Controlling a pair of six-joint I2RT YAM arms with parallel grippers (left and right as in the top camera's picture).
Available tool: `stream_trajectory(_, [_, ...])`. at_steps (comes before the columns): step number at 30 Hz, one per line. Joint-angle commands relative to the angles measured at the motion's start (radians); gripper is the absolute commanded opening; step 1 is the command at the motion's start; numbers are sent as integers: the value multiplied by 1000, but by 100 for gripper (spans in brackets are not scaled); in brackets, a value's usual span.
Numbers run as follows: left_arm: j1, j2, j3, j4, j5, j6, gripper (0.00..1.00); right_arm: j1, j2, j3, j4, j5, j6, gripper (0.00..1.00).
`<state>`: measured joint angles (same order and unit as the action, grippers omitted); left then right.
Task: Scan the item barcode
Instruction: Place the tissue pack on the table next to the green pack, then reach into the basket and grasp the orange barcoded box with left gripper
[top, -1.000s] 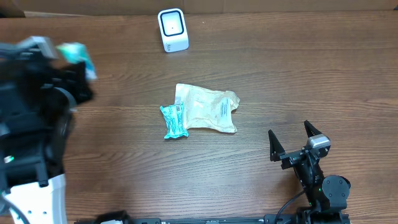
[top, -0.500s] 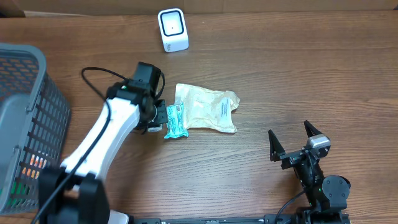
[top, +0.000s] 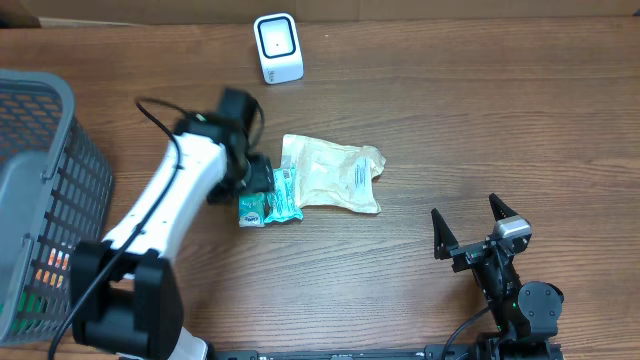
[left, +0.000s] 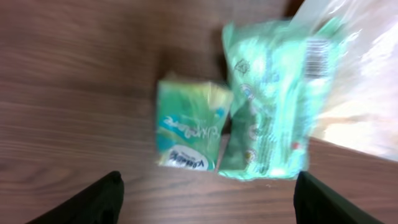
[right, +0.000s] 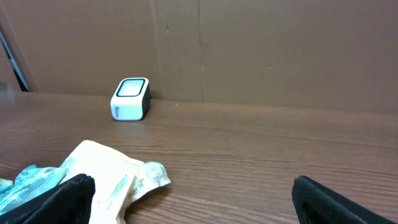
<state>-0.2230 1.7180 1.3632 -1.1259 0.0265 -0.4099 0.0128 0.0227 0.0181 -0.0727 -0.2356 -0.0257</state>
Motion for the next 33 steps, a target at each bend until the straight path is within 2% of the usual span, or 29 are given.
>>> stream_trajectory(1, [80, -105, 209, -64, -5, 69, 75, -7, -1, -7, 3, 6, 3, 100])
stream_trajectory(5, [206, -169, 477, -200, -12, 115, 84, -6, -1, -7, 3, 7, 3, 100])
stream_trajectory(8, [326, -210, 628, -269, -35, 126, 99, -6, -1, -7, 3, 6, 3, 100])
stream_trajectory(11, [497, -252, 711, -292, -55, 126, 100, -6, -1, -7, 3, 7, 3, 100])
stream_trajectory(16, [779, -273, 704, -305, -51, 114, 98, -7, -1, -7, 3, 6, 3, 100])
stream_trajectory(19, [889, -256, 648, -267, 2, 95, 96, -6, -1, -7, 3, 6, 3, 100])
stream_trajectory(29, [1022, -166, 447, -180, -2, 90, 93, -6, -1, -7, 3, 6, 3, 100])
stream_trajectory(33, [1065, -138, 353, -145, -19, 133, 89, -7, -1, -7, 3, 6, 3, 100])
